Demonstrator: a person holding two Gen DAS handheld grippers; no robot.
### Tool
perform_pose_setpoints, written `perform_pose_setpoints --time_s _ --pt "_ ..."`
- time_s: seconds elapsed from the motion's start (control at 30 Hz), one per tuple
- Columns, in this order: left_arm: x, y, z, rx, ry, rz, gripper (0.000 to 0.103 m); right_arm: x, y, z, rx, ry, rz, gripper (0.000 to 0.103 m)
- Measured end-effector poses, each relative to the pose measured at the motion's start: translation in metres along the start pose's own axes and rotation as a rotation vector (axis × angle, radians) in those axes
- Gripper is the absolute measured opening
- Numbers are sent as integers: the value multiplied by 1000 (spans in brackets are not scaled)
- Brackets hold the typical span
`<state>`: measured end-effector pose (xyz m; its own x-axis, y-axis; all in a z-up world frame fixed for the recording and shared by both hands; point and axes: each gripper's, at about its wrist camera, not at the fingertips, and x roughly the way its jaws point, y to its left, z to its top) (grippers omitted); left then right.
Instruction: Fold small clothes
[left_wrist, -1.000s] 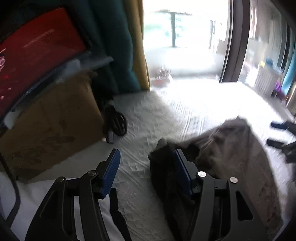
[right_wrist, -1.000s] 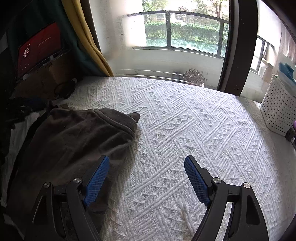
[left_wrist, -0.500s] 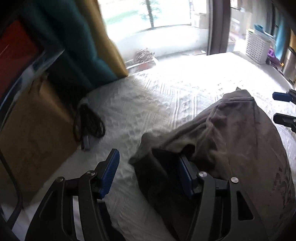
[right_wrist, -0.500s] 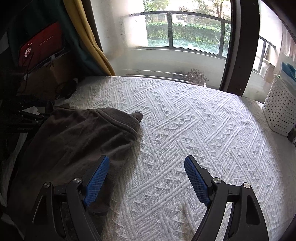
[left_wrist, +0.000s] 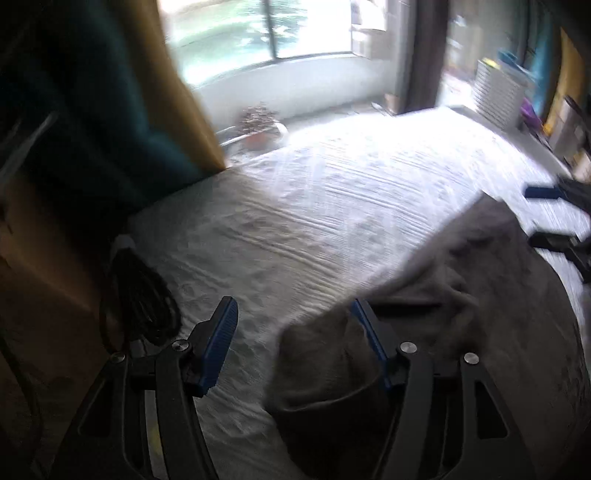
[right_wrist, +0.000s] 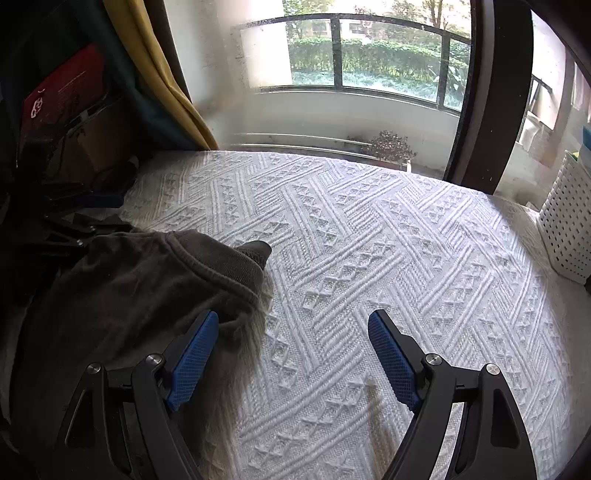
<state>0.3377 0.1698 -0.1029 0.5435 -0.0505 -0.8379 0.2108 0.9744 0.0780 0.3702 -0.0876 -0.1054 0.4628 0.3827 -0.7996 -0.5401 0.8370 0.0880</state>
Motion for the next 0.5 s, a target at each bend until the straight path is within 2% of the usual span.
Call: perform_pose_setpoints --time_s 0.07,0.13,0.3,0.4,0.5 --pt "5 13 -1 -64 -5 68 64 2 2 0 2 3 -2 84" --pt "3 20 -4 -108 -16 58 64 5 3 0 4 7 -2 84" --pt "-28 11 -3 -91 -90 115 64 -1 9 -1 -2 0 -4 84" --pt "-63 -1 -6 -80 -161 86 64 -7 12 -1 -3 -11 -5 84" --pt "-79 -14 -9 -63 -178 56 64 -15 16 -3 -5 -22 -9 84"
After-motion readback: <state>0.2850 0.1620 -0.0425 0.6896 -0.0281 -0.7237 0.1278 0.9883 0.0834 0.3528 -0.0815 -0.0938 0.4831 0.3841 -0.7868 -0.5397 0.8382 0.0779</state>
